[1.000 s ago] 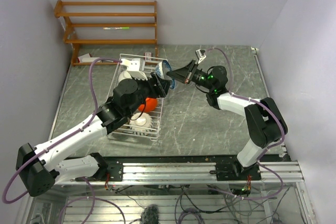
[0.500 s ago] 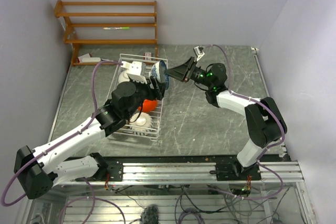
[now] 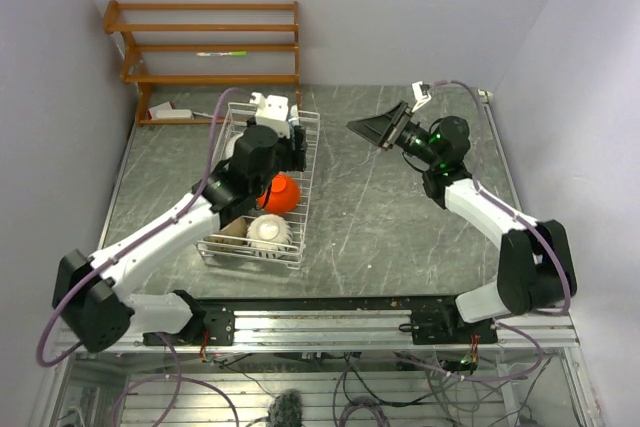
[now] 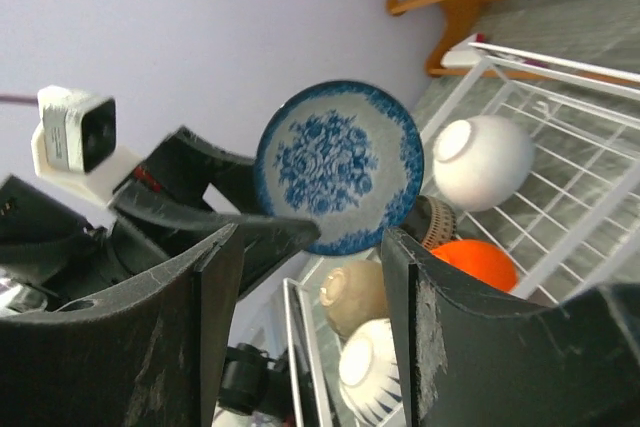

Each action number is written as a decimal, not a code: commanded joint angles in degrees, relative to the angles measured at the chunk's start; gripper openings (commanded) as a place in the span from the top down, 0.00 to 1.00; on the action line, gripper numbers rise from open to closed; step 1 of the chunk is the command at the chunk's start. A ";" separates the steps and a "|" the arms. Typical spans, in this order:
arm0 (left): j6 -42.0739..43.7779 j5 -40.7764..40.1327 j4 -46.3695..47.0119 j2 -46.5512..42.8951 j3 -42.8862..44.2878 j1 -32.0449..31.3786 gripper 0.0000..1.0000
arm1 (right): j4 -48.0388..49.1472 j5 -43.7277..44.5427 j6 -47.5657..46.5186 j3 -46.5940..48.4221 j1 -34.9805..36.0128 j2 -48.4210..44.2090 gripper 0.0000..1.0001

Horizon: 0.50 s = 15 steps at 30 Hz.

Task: Load the bowls into the dish rack

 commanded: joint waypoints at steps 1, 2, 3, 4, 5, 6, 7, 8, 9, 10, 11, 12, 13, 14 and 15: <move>6.30 -0.39 -4.44 7.67 8.64 2.02 0.93 | -11.79 2.52 -9.05 -2.31 -1.77 -5.89 0.42; 6.86 0.46 -6.49 9.87 10.35 2.90 0.93 | -14.00 2.89 -10.30 -2.69 -2.28 -7.01 0.42; 7.47 1.19 -7.76 12.12 11.89 3.77 0.93 | -15.89 3.24 -11.60 -3.07 -2.86 -7.99 0.42; 8.28 0.96 -9.11 14.11 13.56 4.50 0.93 | -17.61 3.50 -12.51 -3.56 -3.36 -9.02 0.42; 8.81 -0.20 -9.72 16.03 14.89 4.85 0.93 | -18.68 3.50 -13.24 -4.15 -3.88 -9.80 0.42; 9.86 -0.96 -10.11 17.84 15.97 5.38 0.93 | -19.56 3.26 -13.72 -4.81 -4.37 -10.42 0.42; 10.71 -1.56 -10.54 19.47 17.26 5.68 0.93 | -20.26 2.86 -14.19 -5.24 -4.82 -10.84 0.41; 11.53 -2.36 -11.27 21.34 19.06 5.88 0.93 | -20.86 2.41 -14.61 -5.71 -5.10 -11.28 0.41; 12.47 -2.82 -12.13 23.16 20.74 5.99 0.93 | -21.43 2.06 -14.97 -6.14 -5.52 -11.60 0.41; 13.34 -3.36 -13.25 25.13 22.33 6.02 0.93 | -22.01 1.74 -15.41 -6.52 -5.69 -11.78 0.41; 14.07 -3.87 -14.43 27.06 24.19 6.03 0.93 | -22.42 1.41 -15.69 -7.08 -6.02 -12.06 0.41; 14.85 -4.25 -15.40 28.71 25.97 6.03 0.93 | -22.44 1.11 -15.78 -7.56 -6.22 -12.26 0.41; 15.56 -4.44 -16.24 30.38 27.39 6.03 0.93 | -22.23 0.81 -15.74 -8.11 -6.53 -12.44 0.41; 16.37 -4.40 -16.83 31.70 28.71 6.03 0.93 | -21.96 0.48 -15.66 -8.64 -6.78 -12.50 0.42; 17.36 -4.37 -17.17 33.40 29.68 5.96 0.93 | -21.63 0.14 -15.57 -9.17 -6.97 -12.50 0.41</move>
